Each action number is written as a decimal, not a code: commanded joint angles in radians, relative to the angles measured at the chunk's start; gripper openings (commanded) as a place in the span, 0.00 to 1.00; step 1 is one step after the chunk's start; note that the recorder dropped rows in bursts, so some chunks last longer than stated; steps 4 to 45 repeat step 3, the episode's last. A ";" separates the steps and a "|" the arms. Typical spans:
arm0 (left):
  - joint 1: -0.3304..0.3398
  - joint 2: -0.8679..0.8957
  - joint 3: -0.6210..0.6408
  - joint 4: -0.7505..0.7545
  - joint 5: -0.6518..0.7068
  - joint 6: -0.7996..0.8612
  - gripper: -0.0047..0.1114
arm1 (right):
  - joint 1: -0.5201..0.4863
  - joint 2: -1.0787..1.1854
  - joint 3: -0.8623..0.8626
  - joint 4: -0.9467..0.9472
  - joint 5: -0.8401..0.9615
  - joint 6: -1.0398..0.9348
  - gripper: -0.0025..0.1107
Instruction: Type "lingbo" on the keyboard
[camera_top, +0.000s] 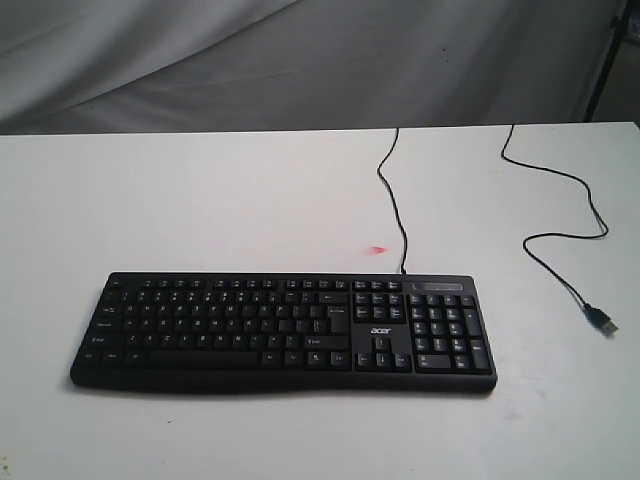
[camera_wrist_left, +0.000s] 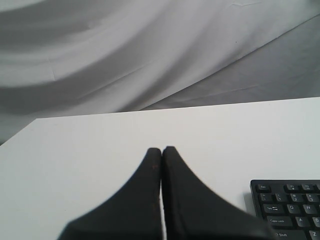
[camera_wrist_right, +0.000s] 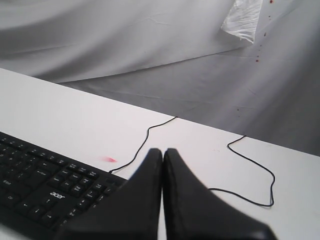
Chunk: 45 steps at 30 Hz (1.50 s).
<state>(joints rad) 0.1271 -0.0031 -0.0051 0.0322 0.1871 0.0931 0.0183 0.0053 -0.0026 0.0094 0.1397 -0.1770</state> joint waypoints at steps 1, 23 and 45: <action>-0.004 0.003 0.005 -0.001 -0.004 -0.003 0.05 | -0.008 -0.005 0.003 -0.009 0.001 0.002 0.02; -0.004 0.003 0.005 -0.001 -0.004 -0.003 0.05 | -0.008 -0.005 0.003 -0.009 0.001 0.002 0.02; -0.004 0.003 0.005 -0.001 -0.004 -0.003 0.05 | -0.008 -0.005 0.003 -0.009 0.001 0.002 0.02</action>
